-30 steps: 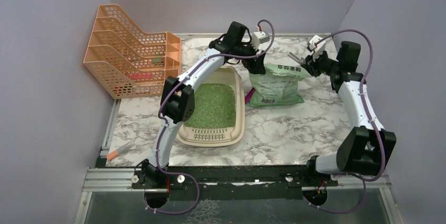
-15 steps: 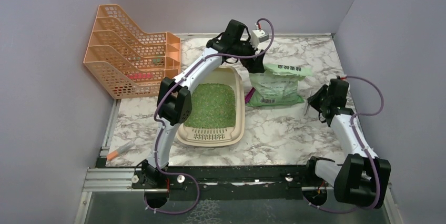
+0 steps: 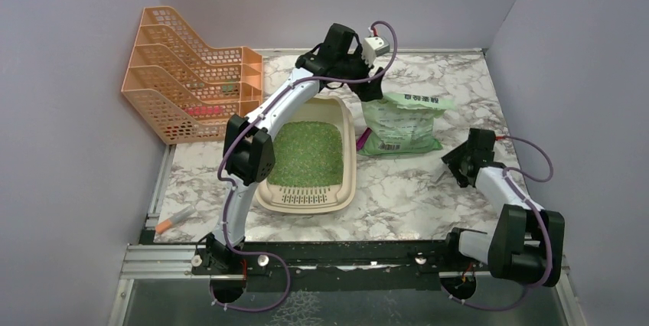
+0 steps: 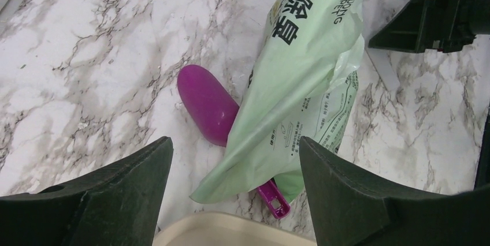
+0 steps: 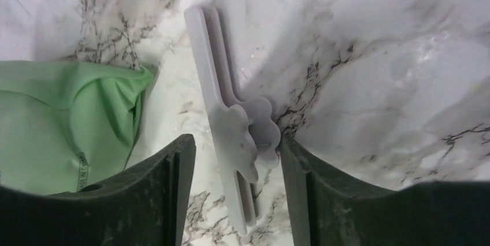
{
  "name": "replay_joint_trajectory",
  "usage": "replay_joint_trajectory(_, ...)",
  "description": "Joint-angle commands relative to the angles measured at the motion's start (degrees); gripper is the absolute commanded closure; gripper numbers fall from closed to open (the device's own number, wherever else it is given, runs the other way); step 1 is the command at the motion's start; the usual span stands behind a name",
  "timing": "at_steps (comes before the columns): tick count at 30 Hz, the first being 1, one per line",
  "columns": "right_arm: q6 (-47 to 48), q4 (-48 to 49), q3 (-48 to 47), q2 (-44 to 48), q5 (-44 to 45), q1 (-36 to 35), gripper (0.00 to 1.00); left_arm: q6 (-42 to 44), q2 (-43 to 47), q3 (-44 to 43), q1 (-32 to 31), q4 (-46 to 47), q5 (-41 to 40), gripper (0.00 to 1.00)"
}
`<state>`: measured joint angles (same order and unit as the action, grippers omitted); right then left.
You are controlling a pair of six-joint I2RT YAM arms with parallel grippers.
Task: Fill the litter box with clean litter
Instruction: Place the clamp at the center of the board, then move the litter box to the center of the board.
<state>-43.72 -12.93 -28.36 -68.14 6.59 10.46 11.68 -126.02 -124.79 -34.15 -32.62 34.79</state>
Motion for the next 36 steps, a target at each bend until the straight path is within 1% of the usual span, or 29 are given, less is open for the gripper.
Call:
replay_joint_trajectory(1,-2.0,-7.0,-3.1,-0.4,8.5,0.0,0.37,-1.8,1.7,-0.1,0.1,1.3,-5.0,0.19)
replay_joint_trajectory(5,1.4,-9.9,-7.4,3.4,10.2,0.0,0.34,-5.2,1.9,0.3,1.2,2.7,-6.5,0.18)
replay_joint_trajectory(8,8.8,-10.0,-12.1,6.4,7.1,0.0,0.32,-8.3,2.7,1.6,2.4,4.3,-6.8,0.18)
replay_joint_trajectory(10,14.6,-7.4,-14.4,8.4,3.4,0.0,0.31,-10.1,3.5,3.1,3.3,5.8,-6.9,0.18)
replay_joint_trajectory(12,20.4,-3.6,-16.0,10.2,-2.4,0.0,0.31,-11.4,4.2,4.5,4.2,7.5,-6.8,0.18)
replay_joint_trajectory(14,27.0,2.9,-16.2,11.8,-15.6,0.0,0.28,-14.0,4.9,5.6,4.9,8.6,-6.9,0.18)
replay_joint_trajectory(16,30.0,10.4,-16.0,11.9,-27.5,0.0,0.26,-15.2,5.7,6.9,5.5,10.0,-6.6,0.18)
replay_joint_trajectory(17,30.1,14.5,-16.2,10.8,-32.9,-0.1,0.26,-15.7,6.1,7.8,5.6,10.9,-6.1,0.18)
replay_joint_trajectory(19,32.0,19.5,-17.9,6.6,-41.8,-0.7,0.26,-16.3,6.1,8.3,5.8,11.5,-4.4,0.18)
replay_joint_trajectory(20,35.1,20.2,-20.0,3.7,-43.8,-1.6,0.25,-16.4,6.1,8.4,5.9,11.6,-3.5,0.18)
replay_joint_trajectory(21,39.2,19.4,-22.4,0.6,-44.6,-3.7,0.24,-16.4,6.2,8.6,5.9,11.6,-2.8,0.18)
replay_joint_trajectory(23,52.8,15.1,-27.7,-5.4,-44.1,-7.4,0.20,-16.4,6.4,9.1,5.9,11.6,-1.6,0.18)
replay_joint_trajectory(24,57.3,14.6,-29.3,-7.6,-43.6,-8.8,0.18,-16.2,6.8,9.5,5.9,11.5,-1.3,0.18)
replay_joint_trajectory(27,69.5,13.3,-33.1,-13.6,-50.4,-10.1,0.14,-15.3,9.0,11.6,5.9,11.2,-3.1,0.18)
replay_joint_trajectory(30,73.1,12.1,-37.7,-19.0,-51.2,-10.4,0.13,-14.3,12.6,15.6,6.2,9.9,-7.4,0.18)
replay_joint_trajectory(33,80.2,3.6,-42.7,-23.4,-57.5,-11.9,0.12,-13.5,18.2,22.3,6.8,8.9,-11.4,0.17)
replay_joint_trajectory(36,83.8,-1.2,-45.6,-26.8,-58.7,-12.4,0.12,-13.6,25.7,30.1,6.9,8.3,-13.1,0.16)
